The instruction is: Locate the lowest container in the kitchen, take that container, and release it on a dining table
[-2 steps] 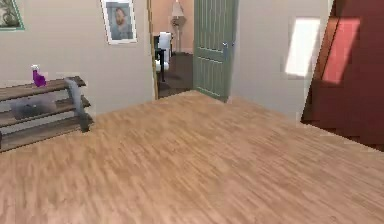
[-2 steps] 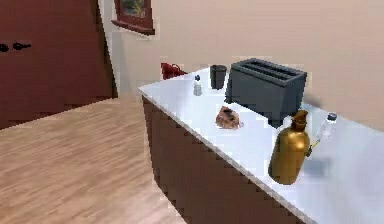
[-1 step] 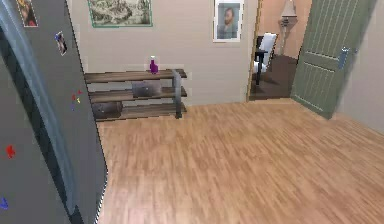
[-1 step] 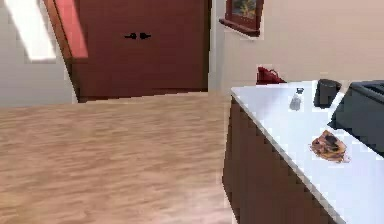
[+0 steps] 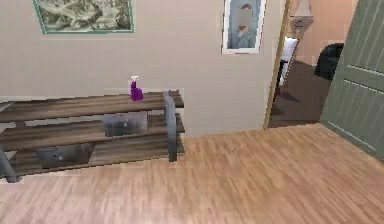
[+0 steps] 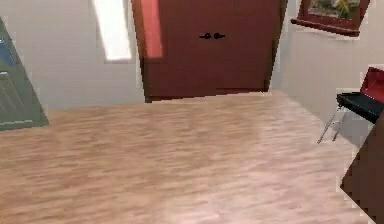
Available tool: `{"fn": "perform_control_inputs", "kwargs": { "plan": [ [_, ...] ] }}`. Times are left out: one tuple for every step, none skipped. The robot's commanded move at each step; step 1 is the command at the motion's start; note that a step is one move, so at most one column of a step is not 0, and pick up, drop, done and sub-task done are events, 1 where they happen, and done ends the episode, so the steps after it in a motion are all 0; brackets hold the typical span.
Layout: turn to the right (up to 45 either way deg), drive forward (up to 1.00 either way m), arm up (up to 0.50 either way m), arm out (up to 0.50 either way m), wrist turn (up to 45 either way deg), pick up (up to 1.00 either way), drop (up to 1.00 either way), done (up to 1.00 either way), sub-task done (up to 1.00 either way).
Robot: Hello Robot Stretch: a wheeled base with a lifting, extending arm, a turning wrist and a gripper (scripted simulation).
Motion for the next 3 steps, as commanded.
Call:
{"fn": "perform_control_inputs", "kwargs": {
  "plan": [
    [0.0, 0.90, 0.00, 0.00, 0.0, 0.00, 0.00, 0.00, 0.00],
    [-45.0, 0.00, 0.00, 0.00, 0.0, 0.00, 0.00, 0.00, 0.00],
    [-39.0, 0.00, 0.00, 0.00, 0.0, 0.00, 0.00, 0.00, 0.00]
  ]
}}
